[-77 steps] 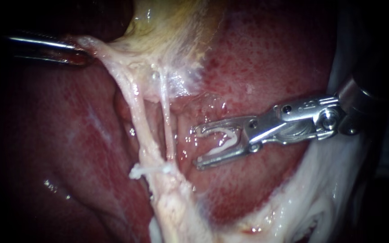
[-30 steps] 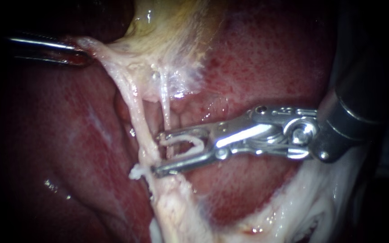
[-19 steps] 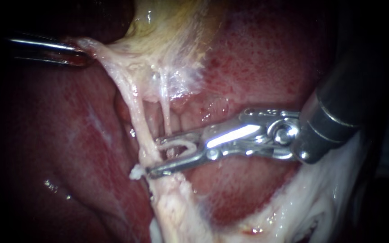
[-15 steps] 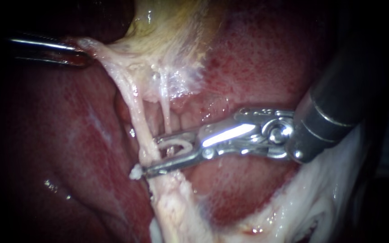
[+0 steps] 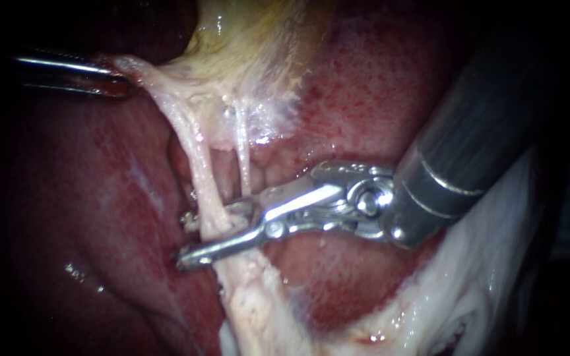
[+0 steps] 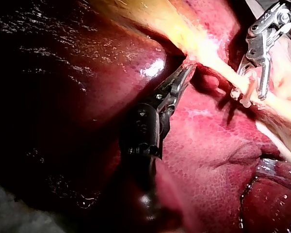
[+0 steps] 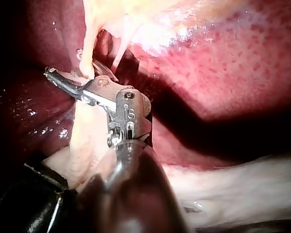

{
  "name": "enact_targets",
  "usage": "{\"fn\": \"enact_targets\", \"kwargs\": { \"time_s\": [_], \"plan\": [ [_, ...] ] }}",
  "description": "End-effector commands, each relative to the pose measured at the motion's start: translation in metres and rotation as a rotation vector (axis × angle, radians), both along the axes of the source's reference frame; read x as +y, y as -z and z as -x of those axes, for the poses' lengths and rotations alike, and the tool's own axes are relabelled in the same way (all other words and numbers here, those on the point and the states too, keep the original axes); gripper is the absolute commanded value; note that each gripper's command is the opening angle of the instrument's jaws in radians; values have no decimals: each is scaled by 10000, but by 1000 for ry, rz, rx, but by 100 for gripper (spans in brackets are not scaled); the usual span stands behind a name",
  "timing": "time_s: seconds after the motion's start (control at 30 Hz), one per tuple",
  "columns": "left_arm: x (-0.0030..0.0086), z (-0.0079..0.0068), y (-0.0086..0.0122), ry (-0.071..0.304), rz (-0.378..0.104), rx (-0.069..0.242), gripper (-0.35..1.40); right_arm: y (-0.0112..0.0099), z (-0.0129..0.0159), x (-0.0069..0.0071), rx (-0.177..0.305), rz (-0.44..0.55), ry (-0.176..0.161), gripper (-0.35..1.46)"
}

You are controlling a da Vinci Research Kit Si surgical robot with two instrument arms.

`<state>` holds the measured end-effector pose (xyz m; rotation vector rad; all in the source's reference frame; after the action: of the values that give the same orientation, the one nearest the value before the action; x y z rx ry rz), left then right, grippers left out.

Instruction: Clipping second clip left tube

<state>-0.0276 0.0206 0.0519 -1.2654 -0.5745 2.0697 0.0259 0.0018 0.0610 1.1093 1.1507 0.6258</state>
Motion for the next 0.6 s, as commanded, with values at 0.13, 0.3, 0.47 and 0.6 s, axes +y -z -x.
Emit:
{"fn": "enact_targets", "kwargs": {
  "time_s": [0.13, 0.3, 0.47, 0.6],
  "plan": [
    [0, 0, -1, -2, 0, 2, -35, 14, -2, -3, 26, -6, 5, 48],
    [0, 0, -1, -3, 0, 2, -35, 35, -7, -7, 58, -17, 19, 46],
    [0, 0, -1, -3, 0, 2, -35, 43, -9, -11, 74, 4, 30, 39],
    [0, 0, -1, -3, 0, 2, -35, 43, -5, -12, 87, 32, 32, 27]
  ]
}}
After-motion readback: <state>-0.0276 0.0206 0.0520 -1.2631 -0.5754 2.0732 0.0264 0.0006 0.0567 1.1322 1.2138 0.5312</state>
